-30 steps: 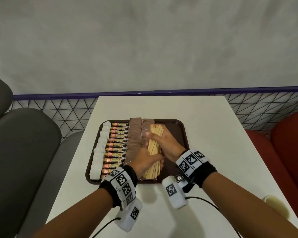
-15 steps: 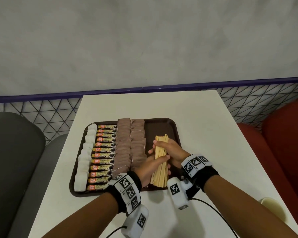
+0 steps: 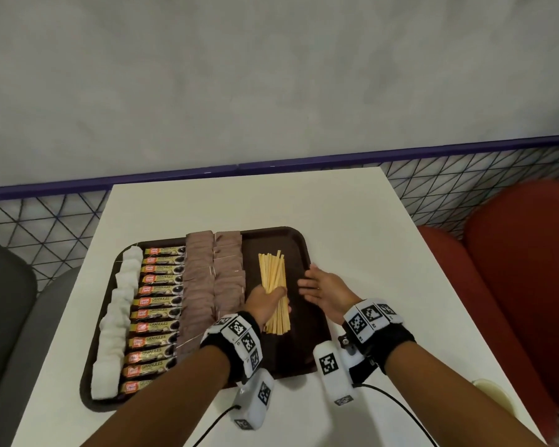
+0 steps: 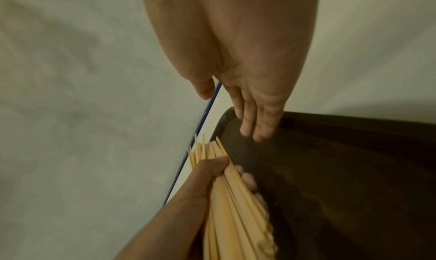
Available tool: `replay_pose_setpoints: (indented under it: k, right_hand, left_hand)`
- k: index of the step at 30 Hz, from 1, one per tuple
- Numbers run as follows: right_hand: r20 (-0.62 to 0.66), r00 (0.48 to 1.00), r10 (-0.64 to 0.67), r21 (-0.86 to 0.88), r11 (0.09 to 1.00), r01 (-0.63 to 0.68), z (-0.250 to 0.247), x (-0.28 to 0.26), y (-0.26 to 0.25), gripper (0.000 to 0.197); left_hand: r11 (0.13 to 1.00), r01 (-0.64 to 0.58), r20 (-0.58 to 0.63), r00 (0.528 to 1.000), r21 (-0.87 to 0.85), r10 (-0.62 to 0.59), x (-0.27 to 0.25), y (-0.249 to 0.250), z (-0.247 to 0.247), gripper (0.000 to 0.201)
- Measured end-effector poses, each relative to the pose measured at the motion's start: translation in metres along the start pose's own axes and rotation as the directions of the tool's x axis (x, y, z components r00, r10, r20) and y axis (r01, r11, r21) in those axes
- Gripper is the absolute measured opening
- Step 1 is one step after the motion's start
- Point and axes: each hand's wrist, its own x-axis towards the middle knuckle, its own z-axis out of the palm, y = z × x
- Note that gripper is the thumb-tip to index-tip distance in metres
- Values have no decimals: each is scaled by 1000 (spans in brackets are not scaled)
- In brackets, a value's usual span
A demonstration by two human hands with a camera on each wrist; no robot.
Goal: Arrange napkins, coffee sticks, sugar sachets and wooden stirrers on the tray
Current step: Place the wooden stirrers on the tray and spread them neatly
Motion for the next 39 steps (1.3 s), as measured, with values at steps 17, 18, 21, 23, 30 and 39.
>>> replay_pose_setpoints:
  k: [17,18,21,23,30,39]
  right_hand:
    - [-8,1000,19,-150,988,-20,-2,1,7,54]
    - [-5,1000,12,-178,984,-13,-1,3,8,54]
    - [0,1000,0,-252,968,0,0,6,11,55]
    - [7,1000,-3,-292,956,5,4,6,11,56]
    - [-12,1000,0,-291,957,-4,13,6,15,56]
    - [32,999,-6,-275,961,15,30,5,24,51]
  left_hand:
    - [956,-39,-80,995,290,64,26,-14,30,29]
    - [960,-43,-88,994,278,70,25,-15,29,29]
    - [966,-40,-104,992,254,68,22,-17,25,25]
    - [967,-34,-99,993,252,61,19,-17,23,12]
    - [958,-1,-155,987,287,47,15,-17,16,21]
    - [936,70,-200,980,346,0,8,-16,5,32]
